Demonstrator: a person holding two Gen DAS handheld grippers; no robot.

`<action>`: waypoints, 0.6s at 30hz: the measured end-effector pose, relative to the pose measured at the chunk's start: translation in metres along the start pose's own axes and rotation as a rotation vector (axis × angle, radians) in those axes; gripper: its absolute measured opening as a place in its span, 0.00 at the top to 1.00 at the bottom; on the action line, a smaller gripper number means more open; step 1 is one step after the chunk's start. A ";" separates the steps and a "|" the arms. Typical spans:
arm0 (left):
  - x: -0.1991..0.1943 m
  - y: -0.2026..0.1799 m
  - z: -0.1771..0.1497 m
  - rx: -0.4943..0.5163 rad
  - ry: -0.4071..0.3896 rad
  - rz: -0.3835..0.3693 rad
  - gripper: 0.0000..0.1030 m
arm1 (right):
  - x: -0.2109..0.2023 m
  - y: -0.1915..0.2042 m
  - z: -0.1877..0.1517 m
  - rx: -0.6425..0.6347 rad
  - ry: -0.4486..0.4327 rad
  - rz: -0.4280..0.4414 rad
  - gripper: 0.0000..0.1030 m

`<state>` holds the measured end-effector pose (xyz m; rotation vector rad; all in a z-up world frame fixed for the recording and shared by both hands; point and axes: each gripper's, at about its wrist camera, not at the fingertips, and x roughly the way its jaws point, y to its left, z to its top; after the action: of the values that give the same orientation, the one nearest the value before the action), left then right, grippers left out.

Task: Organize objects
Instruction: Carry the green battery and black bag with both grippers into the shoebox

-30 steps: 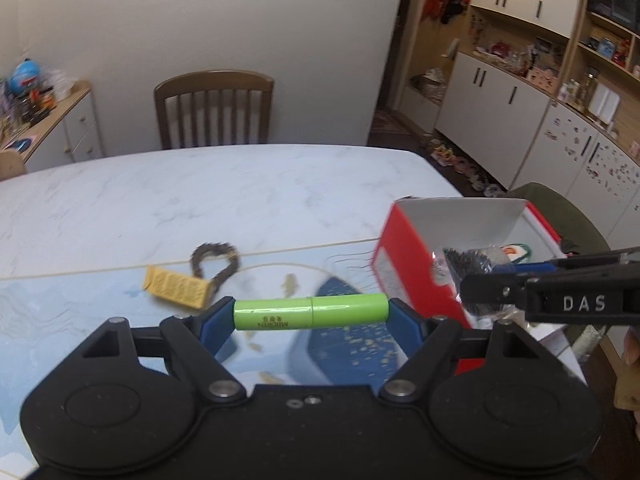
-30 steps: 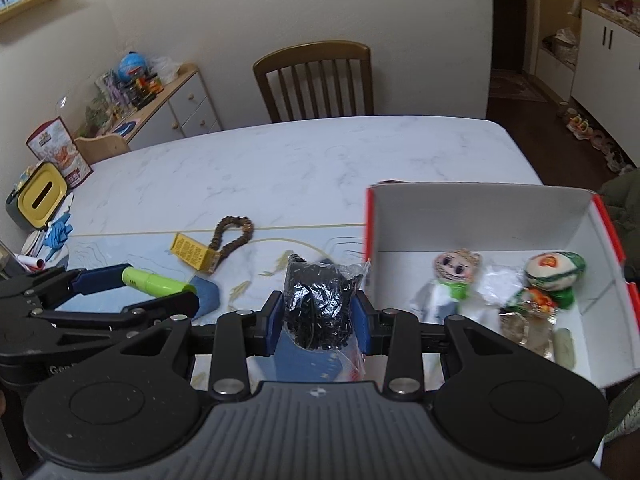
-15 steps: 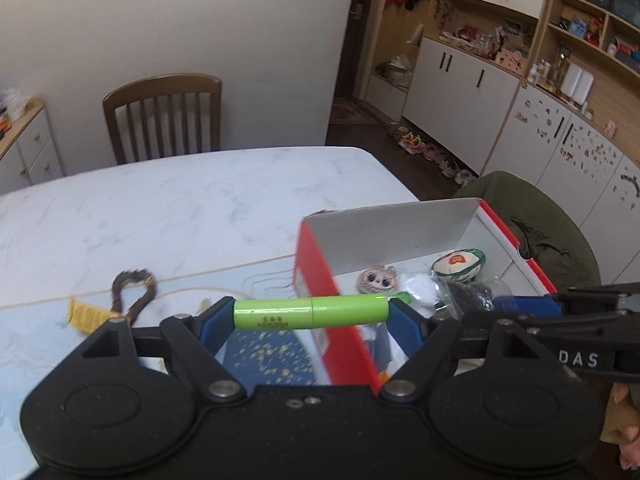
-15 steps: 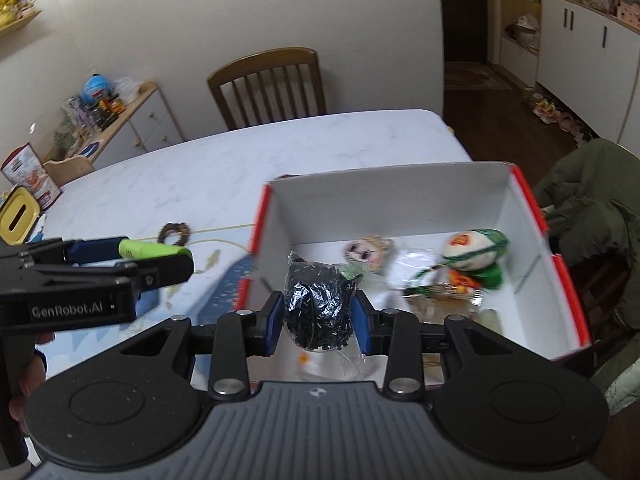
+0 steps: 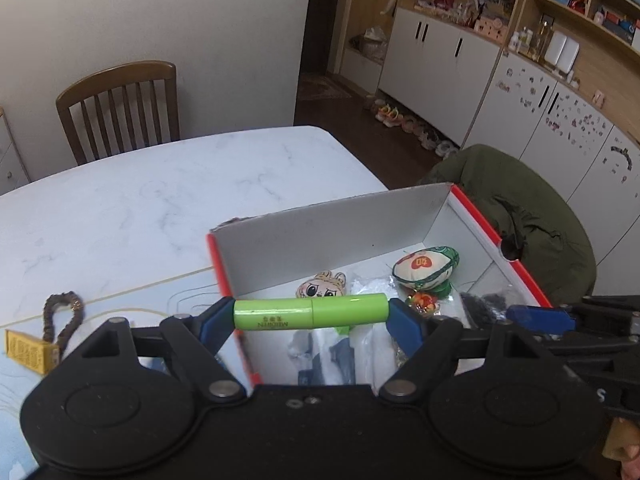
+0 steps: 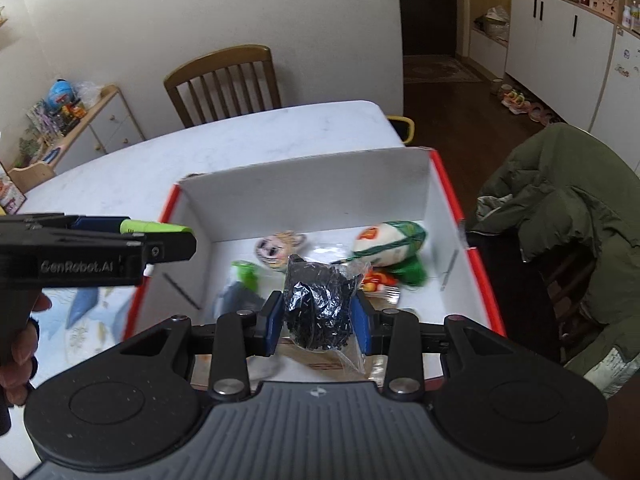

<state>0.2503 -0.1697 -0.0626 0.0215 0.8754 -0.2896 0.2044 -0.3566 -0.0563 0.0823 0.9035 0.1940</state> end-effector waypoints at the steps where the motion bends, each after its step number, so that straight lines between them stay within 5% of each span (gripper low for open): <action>1: 0.005 -0.002 0.002 0.008 0.006 0.002 0.22 | 0.002 -0.003 0.000 -0.003 0.002 -0.006 0.66; 18: 0.094 -0.034 0.026 0.060 0.131 0.028 0.22 | 0.050 -0.032 -0.001 -0.059 0.072 0.003 0.66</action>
<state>0.3180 -0.2285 -0.1134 0.1098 0.9953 -0.2906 0.2376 -0.3777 -0.1003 0.0216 0.9691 0.2277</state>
